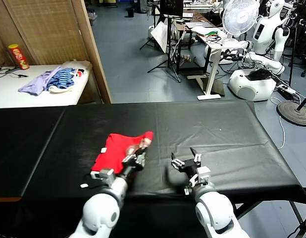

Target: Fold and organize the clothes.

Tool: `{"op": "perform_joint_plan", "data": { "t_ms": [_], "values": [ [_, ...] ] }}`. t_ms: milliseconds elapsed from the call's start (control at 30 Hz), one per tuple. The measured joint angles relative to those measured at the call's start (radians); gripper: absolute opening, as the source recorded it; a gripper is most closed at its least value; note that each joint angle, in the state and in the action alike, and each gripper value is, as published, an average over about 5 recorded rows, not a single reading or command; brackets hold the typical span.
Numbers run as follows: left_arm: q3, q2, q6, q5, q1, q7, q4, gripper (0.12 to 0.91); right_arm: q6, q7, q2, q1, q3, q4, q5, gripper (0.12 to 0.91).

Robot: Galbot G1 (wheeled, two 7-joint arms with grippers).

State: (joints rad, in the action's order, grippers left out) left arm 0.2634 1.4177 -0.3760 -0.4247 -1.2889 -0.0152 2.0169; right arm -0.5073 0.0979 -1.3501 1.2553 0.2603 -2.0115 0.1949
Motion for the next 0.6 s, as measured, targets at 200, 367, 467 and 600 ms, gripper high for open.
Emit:
{"op": "perform_joint_plan", "data": {
  "t_ms": [200,367,467,600],
  "values": [
    [-0.008,0.014,0.069,-0.033,0.009,0.043,0.015,0.681,-0.044,-0.008,0.0,-0.027,-0.026,0.022,0.136,0.798],
    [0.008,0.001,0.091,-0.038,-0.004,0.036,0.035,0.79,-0.078,0.015,-0.019,-0.065,-0.062,0.068,0.24,0.798],
    [0.023,-0.013,0.101,-0.043,-0.02,0.029,0.045,0.797,-0.079,0.027,-0.037,-0.09,-0.084,0.107,0.265,0.775],
    [0.046,-0.029,0.116,-0.071,-0.039,0.006,0.058,0.798,-0.07,0.04,-0.062,-0.115,-0.101,0.161,0.274,0.616]
  ]
}}
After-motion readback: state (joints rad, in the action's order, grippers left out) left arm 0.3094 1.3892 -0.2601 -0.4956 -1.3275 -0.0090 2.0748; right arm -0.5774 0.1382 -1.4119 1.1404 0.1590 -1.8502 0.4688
